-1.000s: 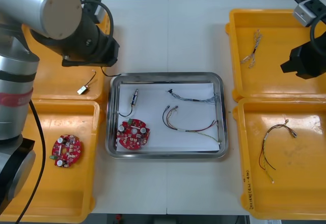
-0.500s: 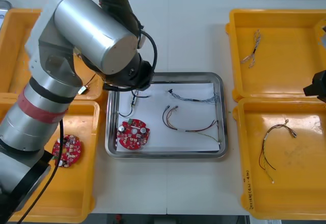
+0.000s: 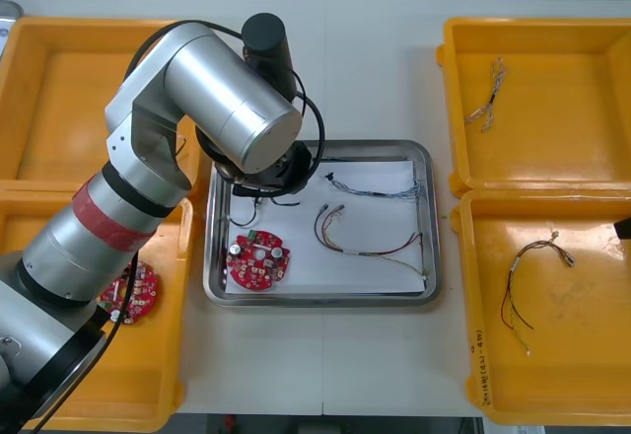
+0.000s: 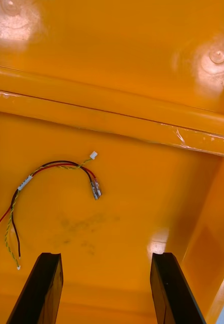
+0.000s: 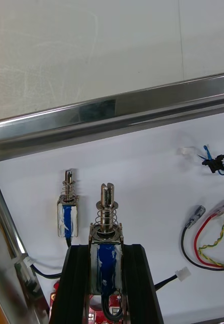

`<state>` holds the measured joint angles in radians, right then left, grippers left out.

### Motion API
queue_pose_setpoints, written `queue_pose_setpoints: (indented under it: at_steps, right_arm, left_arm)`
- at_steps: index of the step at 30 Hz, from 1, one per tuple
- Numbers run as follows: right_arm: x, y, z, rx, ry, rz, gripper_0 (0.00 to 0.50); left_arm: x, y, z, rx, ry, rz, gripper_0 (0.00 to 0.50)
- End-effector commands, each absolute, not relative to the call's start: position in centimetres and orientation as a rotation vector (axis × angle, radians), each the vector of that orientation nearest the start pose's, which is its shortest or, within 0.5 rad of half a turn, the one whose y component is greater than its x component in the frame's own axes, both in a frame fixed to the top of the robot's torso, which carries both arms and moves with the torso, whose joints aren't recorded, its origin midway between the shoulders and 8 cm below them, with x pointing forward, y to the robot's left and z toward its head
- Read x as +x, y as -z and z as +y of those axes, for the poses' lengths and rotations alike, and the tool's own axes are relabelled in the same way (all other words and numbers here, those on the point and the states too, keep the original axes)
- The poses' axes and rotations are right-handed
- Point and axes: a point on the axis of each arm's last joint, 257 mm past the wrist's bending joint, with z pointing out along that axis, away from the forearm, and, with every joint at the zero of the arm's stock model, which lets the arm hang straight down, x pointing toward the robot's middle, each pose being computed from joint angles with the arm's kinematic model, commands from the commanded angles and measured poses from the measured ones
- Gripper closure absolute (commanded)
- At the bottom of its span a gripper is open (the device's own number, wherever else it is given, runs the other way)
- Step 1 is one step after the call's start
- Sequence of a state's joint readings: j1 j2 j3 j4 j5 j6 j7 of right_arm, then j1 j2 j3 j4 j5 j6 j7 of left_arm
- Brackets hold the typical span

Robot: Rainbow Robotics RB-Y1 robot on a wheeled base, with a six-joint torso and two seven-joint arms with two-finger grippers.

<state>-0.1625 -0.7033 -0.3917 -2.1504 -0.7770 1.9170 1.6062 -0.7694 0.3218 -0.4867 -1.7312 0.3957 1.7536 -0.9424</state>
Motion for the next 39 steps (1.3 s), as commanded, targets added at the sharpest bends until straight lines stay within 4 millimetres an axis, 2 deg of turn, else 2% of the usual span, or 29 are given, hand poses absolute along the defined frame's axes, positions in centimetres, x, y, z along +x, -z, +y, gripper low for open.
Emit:
queue_pose_setpoints:
  at_steps: [1, 9, 11, 12, 14, 15, 16, 17, 35, 39]
  right_arm:
    - [37.5, 16.0, -39.6, -0.117, 0.05, 2.61, 0.0]
    - [37.0, 17.4, -39.5, -0.063, 0.027, 2.63, 0.0]
    - [36.9, 17.7, -39.4, -0.056, 0.021, 2.633, 0.0]
    - [36.9, 17.8, -39.3, -0.057, 0.019, 2.633, 0.0]
    - [36.8, 17.9, -39.3, -0.061, 0.018, 2.636, 0.0]
    - [36.8, 17.9, -39.3, -0.061, 0.018, 2.636, 0.0]
    - [36.8, 17.9, -39.3, -0.059, 0.017, 2.637, 0.0]
    - [36.7, 18.0, -39.3, -0.058, 0.018, 2.639, 0.0]
    - [36.7, 18.1, -39.0, -0.055, 0.011, 2.644, 0.0]
    - [36.7, 18.2, -39.0, -0.05, 0.011, 2.645, 0.0]
  left_arm:
    - [49.4, 21.0, 6.2, 0.156, 0.049, 2.614, 0.487]
    - [50.4, 22.9, 6.3, 0.138, 0.03, 2.611, 0.455]
    - [50.2, 23.1, 6.2, 0.142, 0.028, 2.616, 0.407]
    - [50.1, 23.3, 6.1, 0.145, 0.027, 2.618, 0.355]
    - [49.9, 23.5, 5.9, 0.148, 0.023, 2.62, 0.185]
    - [49.9, 23.5, 5.9, 0.148, 0.023, 2.62, 0.185]
    - [49.8, 23.6, 5.9, 0.146, 0.02, 2.622, 0.048]
    - [49.7, 23.8, 5.9, 0.146, 0.016, 2.624, 0.0]
    - [49.7, 23.8, 5.9, 0.13, 0.014, 2.62, 0.0]
    - [49.7, 22.7, 6.0, 0.118, 0.027, 2.611, 0.0]
